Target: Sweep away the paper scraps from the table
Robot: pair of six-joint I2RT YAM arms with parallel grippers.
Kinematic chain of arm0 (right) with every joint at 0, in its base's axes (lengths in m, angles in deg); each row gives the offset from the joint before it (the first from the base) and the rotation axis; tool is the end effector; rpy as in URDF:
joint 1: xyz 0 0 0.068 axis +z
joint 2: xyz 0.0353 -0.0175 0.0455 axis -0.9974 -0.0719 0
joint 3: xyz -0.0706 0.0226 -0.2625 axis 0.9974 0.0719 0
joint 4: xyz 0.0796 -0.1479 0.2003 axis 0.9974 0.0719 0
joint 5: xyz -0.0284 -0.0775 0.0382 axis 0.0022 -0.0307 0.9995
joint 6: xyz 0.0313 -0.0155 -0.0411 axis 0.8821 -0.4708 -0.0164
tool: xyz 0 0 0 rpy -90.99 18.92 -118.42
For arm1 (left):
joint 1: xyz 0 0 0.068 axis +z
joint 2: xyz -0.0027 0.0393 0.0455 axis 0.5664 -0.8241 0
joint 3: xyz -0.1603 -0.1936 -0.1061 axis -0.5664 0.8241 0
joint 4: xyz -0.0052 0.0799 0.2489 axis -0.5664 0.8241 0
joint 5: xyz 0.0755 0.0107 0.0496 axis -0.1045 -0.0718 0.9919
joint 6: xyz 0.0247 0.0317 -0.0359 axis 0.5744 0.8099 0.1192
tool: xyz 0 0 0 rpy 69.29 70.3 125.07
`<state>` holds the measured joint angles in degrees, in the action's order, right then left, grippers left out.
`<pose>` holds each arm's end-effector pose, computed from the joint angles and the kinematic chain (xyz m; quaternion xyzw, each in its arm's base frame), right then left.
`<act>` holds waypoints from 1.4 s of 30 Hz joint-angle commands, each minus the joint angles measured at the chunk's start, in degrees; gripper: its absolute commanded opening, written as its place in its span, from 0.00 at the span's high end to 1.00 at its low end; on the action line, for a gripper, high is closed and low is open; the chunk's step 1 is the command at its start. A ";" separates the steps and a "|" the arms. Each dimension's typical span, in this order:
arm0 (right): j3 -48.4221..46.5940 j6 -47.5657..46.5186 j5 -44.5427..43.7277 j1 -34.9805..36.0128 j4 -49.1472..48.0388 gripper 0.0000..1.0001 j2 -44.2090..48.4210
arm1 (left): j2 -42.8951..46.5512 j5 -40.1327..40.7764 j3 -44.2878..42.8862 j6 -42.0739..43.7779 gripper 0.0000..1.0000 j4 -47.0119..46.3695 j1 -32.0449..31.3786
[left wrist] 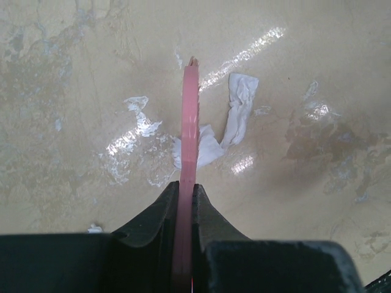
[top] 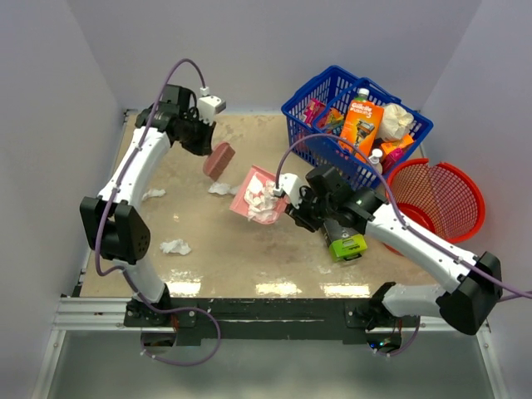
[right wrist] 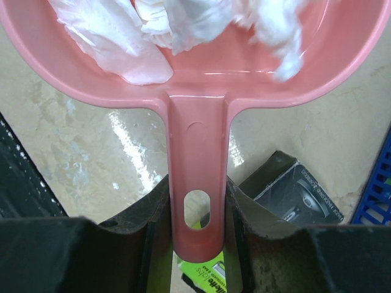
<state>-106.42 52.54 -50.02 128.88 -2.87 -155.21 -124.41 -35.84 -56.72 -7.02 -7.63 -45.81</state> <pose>0.1870 0.1810 0.2992 -0.5072 0.7805 0.1334 0.3403 0.3712 -0.0842 0.3434 0.2485 0.9062 -0.1230 0.3191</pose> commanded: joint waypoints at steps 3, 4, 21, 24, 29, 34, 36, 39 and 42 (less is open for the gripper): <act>-6.85 0.43 0.34 -2.22 5.96 1.00 -0.41 | 0.44 -2.97 -2.81 -0.02 1.00 -2.59 0.15; -8.78 0.35 0.16 -2.74 6.58 1.00 -1.02 | 0.62 -3.41 -2.37 -0.20 1.00 -3.11 0.24; -26.36 2.98 -3.97 -17.15 12.56 1.00 -8.05 | 1.32 -11.66 0.01 -1.09 1.00 -7.08 1.56; -29.79 2.89 -4.06 -21.11 14.31 1.00 -8.67 | 0.62 -12.55 0.10 -0.55 1.00 -7.16 1.56; -34.45 3.16 -3.97 -27.09 16.77 1.00 -9.46 | -0.70 -15.28 -0.87 -0.82 1.00 -7.34 1.56; -37.35 4.65 -3.44 -33.84 17.74 1.00 -10.16 | -1.66 -16.16 -1.83 -1.17 1.00 -7.16 1.56; -38.84 5.09 -3.70 -35.70 18.09 1.00 -10.60 | -1.93 -16.94 -2.10 -1.69 1.00 -7.25 1.56; -41.30 5.70 -4.93 -39.04 18.88 1.00 -11.04 | -2.98 -17.47 -2.89 -1.70 1.00 -7.08 1.56; -43.59 5.79 -6.25 -42.47 20.29 1.00 -11.48 | -4.82 -15.20 -5.08 -0.30 1.00 -6.37 1.56</act>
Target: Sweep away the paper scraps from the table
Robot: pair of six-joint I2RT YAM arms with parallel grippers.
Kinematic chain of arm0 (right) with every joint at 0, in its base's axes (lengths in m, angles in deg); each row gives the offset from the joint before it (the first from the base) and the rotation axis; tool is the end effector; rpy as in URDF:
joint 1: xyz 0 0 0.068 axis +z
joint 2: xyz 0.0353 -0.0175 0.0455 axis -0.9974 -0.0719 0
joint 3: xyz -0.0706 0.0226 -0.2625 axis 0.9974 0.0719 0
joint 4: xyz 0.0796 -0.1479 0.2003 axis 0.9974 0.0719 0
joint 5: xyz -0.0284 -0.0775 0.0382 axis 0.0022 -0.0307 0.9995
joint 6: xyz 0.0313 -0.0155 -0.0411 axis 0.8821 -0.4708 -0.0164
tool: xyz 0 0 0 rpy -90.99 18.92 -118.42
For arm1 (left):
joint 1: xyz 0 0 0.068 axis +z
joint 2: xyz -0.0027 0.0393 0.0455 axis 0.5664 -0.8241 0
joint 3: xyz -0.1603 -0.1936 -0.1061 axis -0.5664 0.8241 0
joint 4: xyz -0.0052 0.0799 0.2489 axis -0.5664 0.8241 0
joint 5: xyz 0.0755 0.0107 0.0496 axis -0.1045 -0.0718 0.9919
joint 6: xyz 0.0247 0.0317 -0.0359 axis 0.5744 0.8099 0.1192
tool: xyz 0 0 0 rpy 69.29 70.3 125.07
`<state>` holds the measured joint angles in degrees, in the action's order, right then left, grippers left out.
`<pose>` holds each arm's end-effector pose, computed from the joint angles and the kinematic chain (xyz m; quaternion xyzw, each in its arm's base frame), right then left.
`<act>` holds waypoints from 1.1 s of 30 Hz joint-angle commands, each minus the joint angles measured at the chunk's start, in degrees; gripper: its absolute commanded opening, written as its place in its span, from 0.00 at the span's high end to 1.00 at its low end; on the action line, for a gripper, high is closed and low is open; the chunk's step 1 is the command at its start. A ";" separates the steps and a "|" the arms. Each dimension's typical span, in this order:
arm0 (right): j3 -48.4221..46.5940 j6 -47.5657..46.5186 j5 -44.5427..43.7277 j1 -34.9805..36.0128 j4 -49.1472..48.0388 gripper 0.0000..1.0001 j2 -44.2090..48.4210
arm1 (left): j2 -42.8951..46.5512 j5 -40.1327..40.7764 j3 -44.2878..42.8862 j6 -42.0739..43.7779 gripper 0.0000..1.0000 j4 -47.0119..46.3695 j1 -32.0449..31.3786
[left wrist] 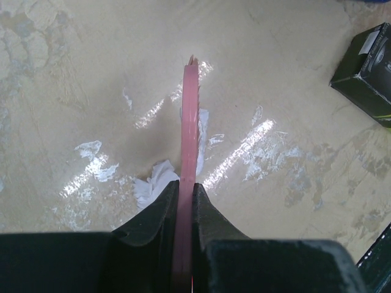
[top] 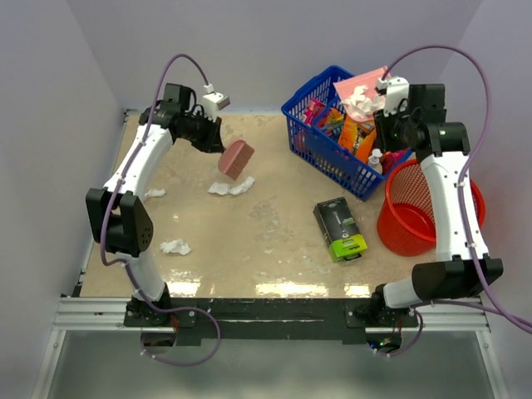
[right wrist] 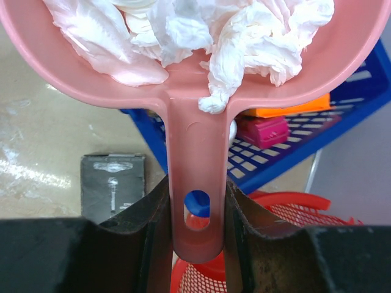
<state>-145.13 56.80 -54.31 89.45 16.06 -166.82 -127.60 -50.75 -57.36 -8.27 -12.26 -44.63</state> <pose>0.2873 0.0201 0.4351 -0.1646 0.8891 -0.0182 0.4267 0.3885 -0.0879 0.3345 0.2675 0.8723 -0.2421 0.3299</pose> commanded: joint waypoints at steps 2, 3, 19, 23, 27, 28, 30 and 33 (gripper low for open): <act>-5.77 1.27 -2.23 -6.64 2.59 1.00 0.30 | -2.42 0.50 -5.77 1.40 1.00 -1.74 0.37; -6.29 1.09 -2.41 -7.78 3.03 1.00 0.56 | -3.21 0.42 -6.12 1.48 1.00 -1.74 0.37; -0.15 -7.60 -7.86 -24.66 10.41 1.00 11.54 | -8.67 -4.85 -9.90 -2.21 1.00 -4.46 0.37; 1.44 -9.19 -8.47 -26.95 11.82 1.00 14.61 | -8.67 -5.29 -8.50 -2.91 1.00 -7.79 0.37; 1.70 -10.68 -10.40 -27.22 13.40 1.00 15.41 | -9.54 -4.07 -6.83 -3.70 1.00 -10.61 0.37; 1.53 -11.47 -11.02 -27.30 14.02 1.00 15.68 | -9.81 -3.71 -6.83 -3.96 1.00 -11.31 0.37; 1.61 -12.35 -12.07 -27.39 13.76 1.00 16.47 | -10.42 -3.19 -7.35 -5.10 1.00 -11.84 0.37; 0.65 -13.67 -13.56 -27.39 14.20 1.00 15.59 | -11.39 -3.53 -9.81 -7.21 1.00 -10.62 0.37</act>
<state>-143.29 46.09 -64.58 62.50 29.59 -151.76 -137.44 -53.63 -64.05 -12.00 -20.39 -44.63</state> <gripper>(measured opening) 0.334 0.140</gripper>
